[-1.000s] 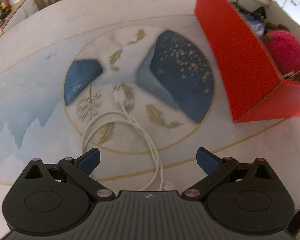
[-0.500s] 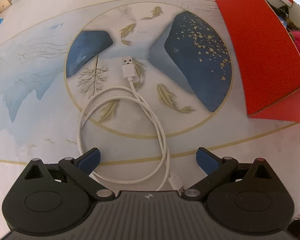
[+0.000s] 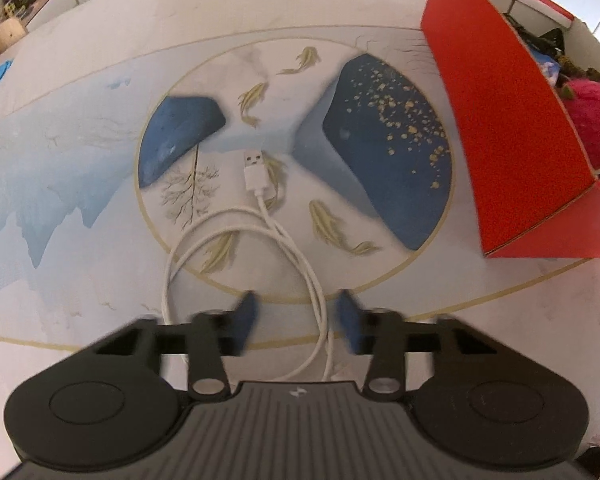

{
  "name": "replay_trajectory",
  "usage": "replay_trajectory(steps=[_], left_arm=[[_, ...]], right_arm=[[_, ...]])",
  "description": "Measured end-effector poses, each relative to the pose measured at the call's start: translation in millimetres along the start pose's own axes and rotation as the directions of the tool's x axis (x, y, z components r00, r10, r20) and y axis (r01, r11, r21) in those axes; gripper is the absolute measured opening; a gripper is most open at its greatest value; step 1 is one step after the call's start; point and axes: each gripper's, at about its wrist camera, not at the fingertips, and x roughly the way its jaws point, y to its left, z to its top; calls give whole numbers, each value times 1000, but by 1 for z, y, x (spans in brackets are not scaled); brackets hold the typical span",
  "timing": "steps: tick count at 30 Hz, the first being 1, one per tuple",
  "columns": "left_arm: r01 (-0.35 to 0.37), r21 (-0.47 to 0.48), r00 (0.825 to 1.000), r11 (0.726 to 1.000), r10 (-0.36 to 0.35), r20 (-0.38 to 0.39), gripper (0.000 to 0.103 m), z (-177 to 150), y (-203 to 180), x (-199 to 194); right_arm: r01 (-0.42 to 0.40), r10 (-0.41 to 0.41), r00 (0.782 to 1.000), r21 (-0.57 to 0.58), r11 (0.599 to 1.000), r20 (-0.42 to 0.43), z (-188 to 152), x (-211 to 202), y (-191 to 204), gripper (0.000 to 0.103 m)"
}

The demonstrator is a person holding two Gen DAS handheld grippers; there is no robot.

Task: Organize objects
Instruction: 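Close the left gripper on the white USB cable, then lift the white cable and carry it into the white box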

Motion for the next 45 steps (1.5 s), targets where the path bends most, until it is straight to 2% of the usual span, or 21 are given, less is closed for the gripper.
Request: replay_trajectory(steps=[1, 2, 3, 7, 12, 18, 21, 29, 34, 40, 45], left_arm=[[6, 7, 1000, 1000, -6, -3, 23, 1, 0, 0], [10, 13, 1000, 1000, -10, -5, 13, 1, -1, 0], [18, 16, 1000, 1000, -18, -8, 8, 1, -1, 0], [45, 17, 999, 999, -44, -9, 7, -1, 1, 0], [94, 25, 995, 995, -95, 27, 5, 2, 6, -12], [163, -32, 985, 986, -161, 66, 5, 10, 18, -27], [204, -47, 976, 978, -200, 87, 4, 16, 22, -38], [275, 1, 952, 962, -272, 140, 4, 34, 12, -68], [330, -6, 932, 944, -325, 159, 3, 43, 10, -78], [358, 12, 907, 934, -351, 233, 3, 63, 8, -105], [358, 84, 886, 930, -367, 282, 3, 86, -5, -127]], right_arm=[[0, 0, 1000, 0, 1000, 0, 0, 0, 0, 11], [0, 0, 1000, 1, 1000, 0, 0, 0, 0, 11], [0, 0, 1000, 1, 1000, 0, 0, 0, 0, 11], [1, -1, 1000, 1, 1000, 0, 0, 0, 0, 10], [4, -4, 1000, -1, 1000, 0, 0, -1, 0, 9], [7, -7, 1000, -3, 1000, 2, 0, -2, -1, 8], [9, -9, 1000, -3, 1000, 2, 0, -2, -1, 8], [9, -9, 1000, -2, 1000, 3, 0, -3, -1, 8], [9, -9, 1000, -1, 1000, 5, 0, -3, -2, 7], [9, -9, 1000, -3, 1000, 3, 0, -3, -2, 7], [9, -9, 1000, -3, 1000, 3, 1, -3, -2, 7]])
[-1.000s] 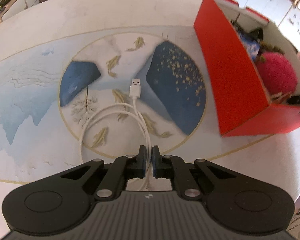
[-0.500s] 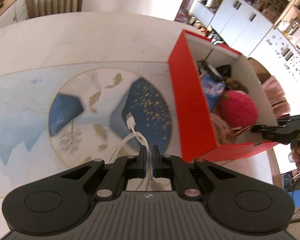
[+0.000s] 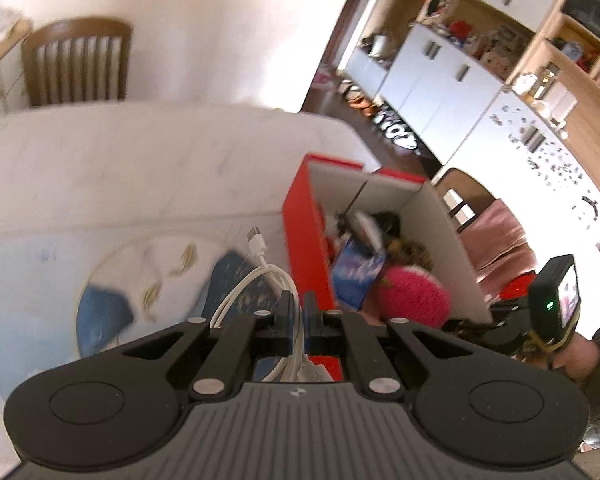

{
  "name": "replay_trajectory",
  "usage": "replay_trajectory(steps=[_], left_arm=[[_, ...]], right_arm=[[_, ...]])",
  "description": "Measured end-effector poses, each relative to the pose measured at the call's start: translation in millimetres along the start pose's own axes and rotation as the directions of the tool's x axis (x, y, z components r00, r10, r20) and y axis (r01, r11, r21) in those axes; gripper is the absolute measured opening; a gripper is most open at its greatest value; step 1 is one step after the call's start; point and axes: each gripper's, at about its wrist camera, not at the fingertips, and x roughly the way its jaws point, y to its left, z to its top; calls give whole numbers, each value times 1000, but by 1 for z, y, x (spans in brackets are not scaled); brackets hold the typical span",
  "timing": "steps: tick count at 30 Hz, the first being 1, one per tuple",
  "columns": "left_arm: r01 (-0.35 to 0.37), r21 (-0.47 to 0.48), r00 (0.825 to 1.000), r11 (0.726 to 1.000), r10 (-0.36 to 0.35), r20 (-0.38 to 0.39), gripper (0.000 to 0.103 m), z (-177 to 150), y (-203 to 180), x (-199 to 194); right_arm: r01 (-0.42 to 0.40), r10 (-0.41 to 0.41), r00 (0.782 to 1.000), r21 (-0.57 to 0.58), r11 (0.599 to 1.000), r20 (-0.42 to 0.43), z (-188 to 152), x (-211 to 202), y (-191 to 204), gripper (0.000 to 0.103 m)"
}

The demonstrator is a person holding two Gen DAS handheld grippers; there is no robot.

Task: Organize objects
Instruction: 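Lift the white cable and carry it into the white box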

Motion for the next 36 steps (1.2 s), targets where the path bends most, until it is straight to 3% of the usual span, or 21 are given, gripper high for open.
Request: replay_trajectory(steps=[10, 20, 36], left_arm=[[60, 190, 998, 980, -64, 16, 3, 41, -62, 24], [86, 307, 996, 948, -81, -31, 3, 49, -116, 94], [118, 309, 981, 944, -62, -185, 2, 15, -117, 155]], right_arm=[[0, 0, 1000, 0, 1000, 1, 0, 0, 0, 7], [-2, 2, 1000, 6, 1000, 2, 0, 1, 0, 7], [-14, 14, 1000, 23, 1000, 6, 1, 0, -1, 7]])
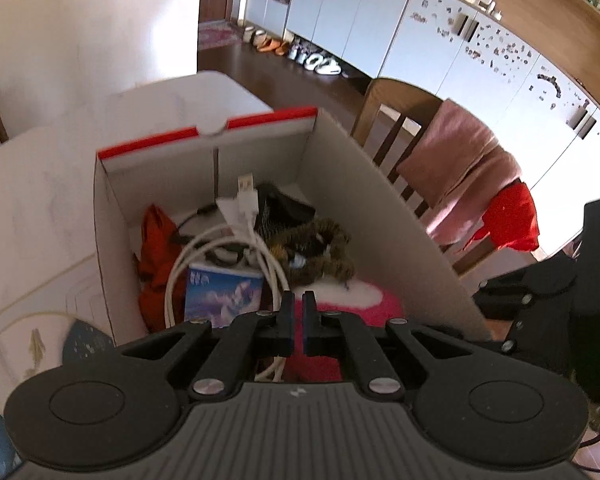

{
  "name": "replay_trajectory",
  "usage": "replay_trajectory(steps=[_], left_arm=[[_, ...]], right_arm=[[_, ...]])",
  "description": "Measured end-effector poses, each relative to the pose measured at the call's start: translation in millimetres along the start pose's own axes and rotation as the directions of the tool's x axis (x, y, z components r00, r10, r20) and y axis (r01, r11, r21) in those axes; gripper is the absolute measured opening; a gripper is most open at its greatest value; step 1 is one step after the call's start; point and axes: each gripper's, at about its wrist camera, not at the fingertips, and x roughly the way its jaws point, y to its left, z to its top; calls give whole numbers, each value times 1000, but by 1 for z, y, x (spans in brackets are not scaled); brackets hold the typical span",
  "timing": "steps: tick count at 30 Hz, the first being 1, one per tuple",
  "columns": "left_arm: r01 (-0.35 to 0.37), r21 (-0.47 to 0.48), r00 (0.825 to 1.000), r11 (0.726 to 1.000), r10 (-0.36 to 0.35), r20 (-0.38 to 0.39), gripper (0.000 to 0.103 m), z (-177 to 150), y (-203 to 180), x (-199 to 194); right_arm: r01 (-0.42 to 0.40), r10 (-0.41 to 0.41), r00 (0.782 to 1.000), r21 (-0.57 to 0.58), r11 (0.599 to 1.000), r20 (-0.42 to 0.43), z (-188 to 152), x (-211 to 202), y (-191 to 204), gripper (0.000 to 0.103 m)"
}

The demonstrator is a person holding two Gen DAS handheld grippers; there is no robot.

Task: Organize objects
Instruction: 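Lift the white cable and carry it into the white box, then open the left gripper to drop the white cable in the box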

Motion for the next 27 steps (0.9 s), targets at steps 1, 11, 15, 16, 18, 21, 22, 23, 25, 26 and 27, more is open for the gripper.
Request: replay_trajectory(steps=[1, 11, 15, 16, 18, 21, 22, 23, 25, 26, 27], left_arm=[[-3, -2, 1000, 1000, 3, -5, 2, -2, 1, 1], [0, -19, 1000, 1000, 0, -16, 2, -12, 5, -1], [-17, -9, 1000, 1000, 17, -13, 4, -17, 4, -6], [-18, -10, 1000, 1000, 18, -10, 4, -18, 4, -7], [-21, -16, 1000, 1000, 21, -5, 5, -21, 6, -11], [-34, -18, 999, 999, 34, 6, 5, -26, 7, -19], [-37, -18, 999, 999, 37, 12, 5, -28, 7, -22], [-40, -14, 999, 999, 40, 19, 6, -29, 7, -26], [-44, -10, 999, 999, 44, 32, 6, -32, 7, -34], [-43, -9, 998, 999, 43, 41, 6, -34, 7, -39], [-46, -10, 998, 999, 46, 51, 6, -35, 7, -44]], right_arm=[[0, 0, 1000, 0, 1000, 0, 0, 0, 0, 7], [8, -8, 1000, 5, 1000, 15, 2, -4, -2, 8], [9, -9, 1000, 6, 1000, 27, 3, -10, -2, 11], [9, -9, 1000, 6, 1000, 30, 3, -11, -2, 11], [8, -9, 999, 9, 1000, 37, 4, -15, -3, 12], [5, -6, 999, 15, 1000, 53, 3, -22, -4, 13], [3, -4, 998, 18, 1000, 59, 2, -24, -5, 14], [-1, -1, 998, 20, 1000, 67, 2, -27, -6, 15], [-8, 5, 996, 29, 1000, 84, 1, -35, -8, 16], [-9, 5, 996, 36, 999, 94, 0, -39, -10, 18], [-12, 7, 994, 44, 999, 107, 0, -44, -12, 20]])
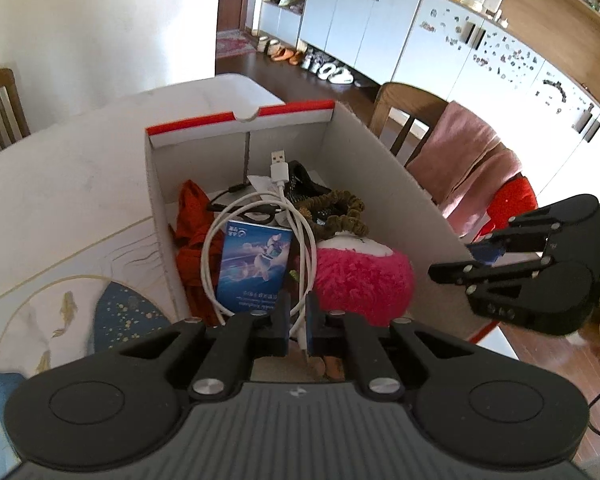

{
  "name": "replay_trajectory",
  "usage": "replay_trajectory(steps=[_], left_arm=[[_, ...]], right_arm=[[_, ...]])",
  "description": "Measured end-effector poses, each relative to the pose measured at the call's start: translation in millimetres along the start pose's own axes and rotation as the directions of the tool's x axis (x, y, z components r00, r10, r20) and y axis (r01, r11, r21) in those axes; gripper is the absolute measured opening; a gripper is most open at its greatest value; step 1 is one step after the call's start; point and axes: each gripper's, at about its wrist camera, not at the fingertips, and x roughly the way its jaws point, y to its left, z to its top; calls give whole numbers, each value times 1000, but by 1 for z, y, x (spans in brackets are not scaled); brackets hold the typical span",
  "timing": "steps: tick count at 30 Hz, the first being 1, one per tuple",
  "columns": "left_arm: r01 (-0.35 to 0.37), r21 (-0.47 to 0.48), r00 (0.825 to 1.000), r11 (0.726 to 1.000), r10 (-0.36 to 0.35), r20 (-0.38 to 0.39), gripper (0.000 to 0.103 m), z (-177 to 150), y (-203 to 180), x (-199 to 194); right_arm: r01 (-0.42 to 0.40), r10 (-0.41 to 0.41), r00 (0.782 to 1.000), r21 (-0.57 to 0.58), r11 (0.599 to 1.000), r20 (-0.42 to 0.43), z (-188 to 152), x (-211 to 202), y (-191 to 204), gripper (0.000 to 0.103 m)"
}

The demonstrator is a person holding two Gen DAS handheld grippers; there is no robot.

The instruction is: Organize objects

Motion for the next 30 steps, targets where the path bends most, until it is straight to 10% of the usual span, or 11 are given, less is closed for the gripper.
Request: replay_trajectory(steps=[4, 12, 30], left_arm=[[-12, 3, 999, 1000, 12, 42, 11, -4, 1, -19], [-38, 28, 989, 999, 33, 144, 55, -12, 0, -56], [-37, 55, 971, 998, 23, 236, 82, -40, 11, -93]], right_arm=[[-11, 10, 998, 24, 1000, 57, -2, -21, -4, 25], [-55, 46, 981, 43, 998, 188, -5, -64, 5, 39], [-129, 88, 924, 86, 988, 372, -33, -110, 32, 84]])
